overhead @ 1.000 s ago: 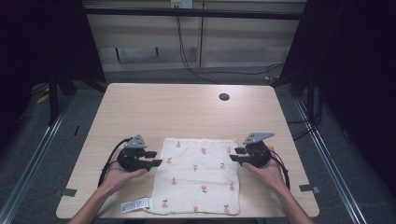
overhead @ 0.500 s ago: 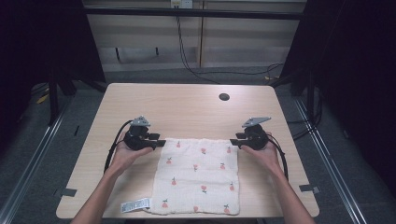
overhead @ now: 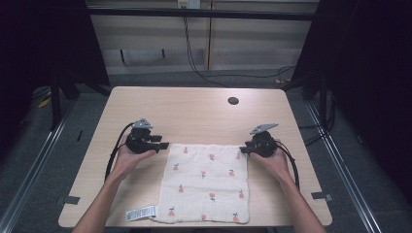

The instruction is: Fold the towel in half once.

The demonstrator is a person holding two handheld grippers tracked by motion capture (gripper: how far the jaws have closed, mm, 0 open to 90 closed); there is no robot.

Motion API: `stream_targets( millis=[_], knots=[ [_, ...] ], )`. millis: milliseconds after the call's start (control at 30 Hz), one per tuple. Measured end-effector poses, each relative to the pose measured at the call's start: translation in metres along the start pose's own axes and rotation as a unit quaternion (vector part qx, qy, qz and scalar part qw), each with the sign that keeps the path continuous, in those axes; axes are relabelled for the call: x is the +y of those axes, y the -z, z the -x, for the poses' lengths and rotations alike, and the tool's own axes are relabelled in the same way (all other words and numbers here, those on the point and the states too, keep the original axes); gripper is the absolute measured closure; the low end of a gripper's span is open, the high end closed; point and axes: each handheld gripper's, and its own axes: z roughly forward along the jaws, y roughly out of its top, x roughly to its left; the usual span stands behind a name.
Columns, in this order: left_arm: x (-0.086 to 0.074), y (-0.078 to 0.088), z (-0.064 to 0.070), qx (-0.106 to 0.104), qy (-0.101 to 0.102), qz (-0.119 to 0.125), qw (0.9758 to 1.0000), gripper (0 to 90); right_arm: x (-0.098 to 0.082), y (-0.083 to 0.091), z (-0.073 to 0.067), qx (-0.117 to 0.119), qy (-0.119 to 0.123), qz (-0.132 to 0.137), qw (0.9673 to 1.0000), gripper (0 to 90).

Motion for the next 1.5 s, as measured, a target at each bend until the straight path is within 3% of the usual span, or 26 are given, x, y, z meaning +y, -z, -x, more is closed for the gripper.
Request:
stream_targets(
  millis=[133,167,267,300,400,433,467,600,700,767,800,833,933,1033,1067,1133,1200,1267,1333,1367,1433,1500],
  knots=[
    [0.009,0.000,0.002,-0.009,-0.002,0.015,0.9999,52.7,0.001,-0.001,-0.001,0.005,-0.004,0.003,1.0000,73.6],
    [0.010,-0.005,0.003,-0.012,-0.003,0.008,0.9999,52.9,0.001,-0.001,-0.001,0.010,-0.012,0.004,0.9999,80.7],
    [0.008,-0.013,0.004,-0.003,-0.015,-0.011,0.9998,53.0,0.001,-0.002,-0.001,0.015,-0.017,0.004,0.9997,87.1],
    [0.006,-0.021,0.002,-0.008,-0.006,-0.019,0.9998,53.6,0.002,-0.002,-0.001,0.014,-0.018,-0.001,0.9997,88.1],
    [0.005,-0.027,-0.001,-0.008,-0.004,-0.025,0.9997,55.2,0.002,-0.002,-0.001,0.015,-0.018,0.000,0.9997,88.2],
    [0.004,-0.030,-0.002,-0.018,-0.006,-0.033,0.9993,59.6,0.002,-0.002,-0.001,0.017,-0.019,-0.001,0.9997,88.2],
    [0.003,-0.034,-0.002,-0.020,-0.022,-0.054,0.9981,59.9,0.002,-0.002,-0.001,0.018,-0.019,0.000,0.9997,88.2],
    [0.001,-0.038,-0.007,-0.017,-0.008,-0.048,0.9987,60.9,0.001,-0.002,0.001,0.023,-0.020,0.002,0.9995,88.1],
    [0.001,-0.040,-0.007,-0.018,-0.011,-0.045,0.9987,60.7,0.001,-0.002,0.000,0.021,-0.016,0.004,0.9996,88.1],
    [0.001,-0.040,-0.005,-0.004,-0.018,-0.047,0.9987,60.8,0.001,-0.002,0.000,0.022,-0.019,0.005,0.9996,88.1],
    [0.002,-0.040,-0.003,-0.005,-0.023,-0.050,0.9985,60.8,0.001,-0.002,0.000,0.022,-0.019,0.005,0.9996,88.1],
    [0.002,-0.039,-0.003,-0.023,-0.014,-0.042,0.9987,60.3,0.001,-0.002,0.001,0.021,-0.020,0.005,0.9996,88.1],
    [0.003,-0.042,-0.003,-0.007,-0.017,-0.042,0.9989,60.5,0.000,-0.002,0.000,0.019,-0.023,0.005,0.9995,88.1],
    [0.001,-0.045,-0.003,-0.015,-0.013,-0.051,0.9985,59.8,0.000,-0.001,-0.002,0.017,-0.032,0.004,0.9993,88.0],
    [0.000,-0.046,-0.003,-0.011,-0.007,-0.050,0.9987,59.8,0.000,-0.001,-0.002,0.017,-0.032,0.004,0.9993,88.0],
    [0.000,-0.049,-0.003,-0.024,0.005,-0.045,0.9987,59.1,-0.001,-0.001,-0.002,0.020,-0.033,0.007,0.9992,88.0],
    [-0.001,-0.054,-0.003,-0.017,0.003,-0.051,0.9985,60.0,-0.001,-0.001,-0.001,0.019,-0.029,0.010,0.9993,88.1],
    [-0.002,-0.058,-0.002,-0.023,0.011,-0.040,0.9989,63.1,-0.001,-0.001,-0.002,0.020,-0.028,0.009,0.9994,88.0],
    [0.002,-0.059,0.004,-0.013,-0.009,-0.057,0.9982,66.6,-0.002,0.000,-0.002,0.014,-0.026,0.007,0.9995,88.0],
    [0.002,-0.060,0.006,-0.017,-0.018,-0.061,0.9978,76.4,-0.002,0.000,-0.002,0.017,-0.029,0.009,0.9994,88.0],
    [0.001,-0.060,0.006,-0.021,-0.017,-0.060,0.9978,85.0,-0.003,0.000,-0.001,0.022,-0.034,0.010,0.9991,88.0],
    [0.000,-0.060,0.006,-0.024,-0.020,-0.054,0.9981,86.0,-0.003,0.000,0.000,0.024,-0.035,0.012,0.9990,88.0]
  ],
)
